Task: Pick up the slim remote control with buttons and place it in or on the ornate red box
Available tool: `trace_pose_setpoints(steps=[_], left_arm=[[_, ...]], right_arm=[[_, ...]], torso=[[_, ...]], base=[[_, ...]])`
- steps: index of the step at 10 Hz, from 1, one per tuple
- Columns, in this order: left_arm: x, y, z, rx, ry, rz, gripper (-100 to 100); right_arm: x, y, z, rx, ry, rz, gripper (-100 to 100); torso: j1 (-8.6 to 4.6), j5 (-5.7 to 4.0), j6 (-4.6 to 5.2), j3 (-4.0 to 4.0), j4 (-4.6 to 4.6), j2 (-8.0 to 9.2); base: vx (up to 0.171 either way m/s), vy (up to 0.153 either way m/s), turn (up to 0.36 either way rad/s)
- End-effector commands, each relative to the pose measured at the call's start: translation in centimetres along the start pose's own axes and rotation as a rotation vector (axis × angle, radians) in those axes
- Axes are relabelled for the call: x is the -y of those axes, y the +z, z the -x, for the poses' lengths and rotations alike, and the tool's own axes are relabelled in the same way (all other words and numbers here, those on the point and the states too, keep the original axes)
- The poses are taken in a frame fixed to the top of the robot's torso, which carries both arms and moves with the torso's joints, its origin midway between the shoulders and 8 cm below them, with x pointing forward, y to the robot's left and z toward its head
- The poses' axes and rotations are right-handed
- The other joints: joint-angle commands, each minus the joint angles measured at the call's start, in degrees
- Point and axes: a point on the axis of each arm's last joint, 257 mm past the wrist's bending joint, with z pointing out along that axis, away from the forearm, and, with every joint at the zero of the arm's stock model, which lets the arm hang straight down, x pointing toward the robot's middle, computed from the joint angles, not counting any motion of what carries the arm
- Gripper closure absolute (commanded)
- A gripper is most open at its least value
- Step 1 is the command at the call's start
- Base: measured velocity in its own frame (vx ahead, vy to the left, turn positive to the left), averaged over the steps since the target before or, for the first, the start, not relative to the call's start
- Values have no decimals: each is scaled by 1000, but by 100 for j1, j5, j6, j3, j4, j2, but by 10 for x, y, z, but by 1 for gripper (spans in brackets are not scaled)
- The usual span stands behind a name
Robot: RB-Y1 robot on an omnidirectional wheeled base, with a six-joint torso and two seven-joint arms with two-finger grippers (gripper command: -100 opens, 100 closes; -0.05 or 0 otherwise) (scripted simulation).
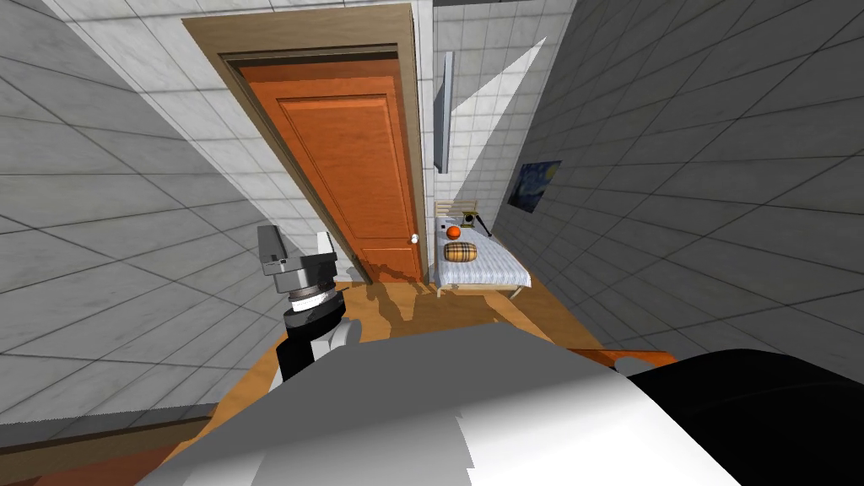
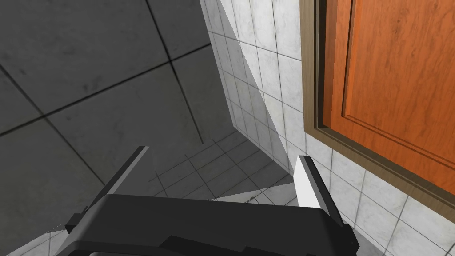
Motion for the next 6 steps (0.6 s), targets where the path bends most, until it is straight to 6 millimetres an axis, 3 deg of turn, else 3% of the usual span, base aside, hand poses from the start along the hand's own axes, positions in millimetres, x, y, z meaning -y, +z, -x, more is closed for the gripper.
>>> trace_pose_setpoints(steps=[1,5,6], left_arm=[[0,0,0,0,0,0,0],[0,0,0,0,0,0,0],[0,0,0,0,0,0,0]], right_arm=[[2,-7,-2,4,-8,3,-100],[18,-38,-21,9,-34,6,-100],[15,-32,-19,6,-28,4,-100]], torso=[[0,0,0,0,0,0],[-3,0,0,1,0,1],[1,1,0,0,0,1]], base=[[5,53,-31],[5,45,-50],[4,29,-18]])
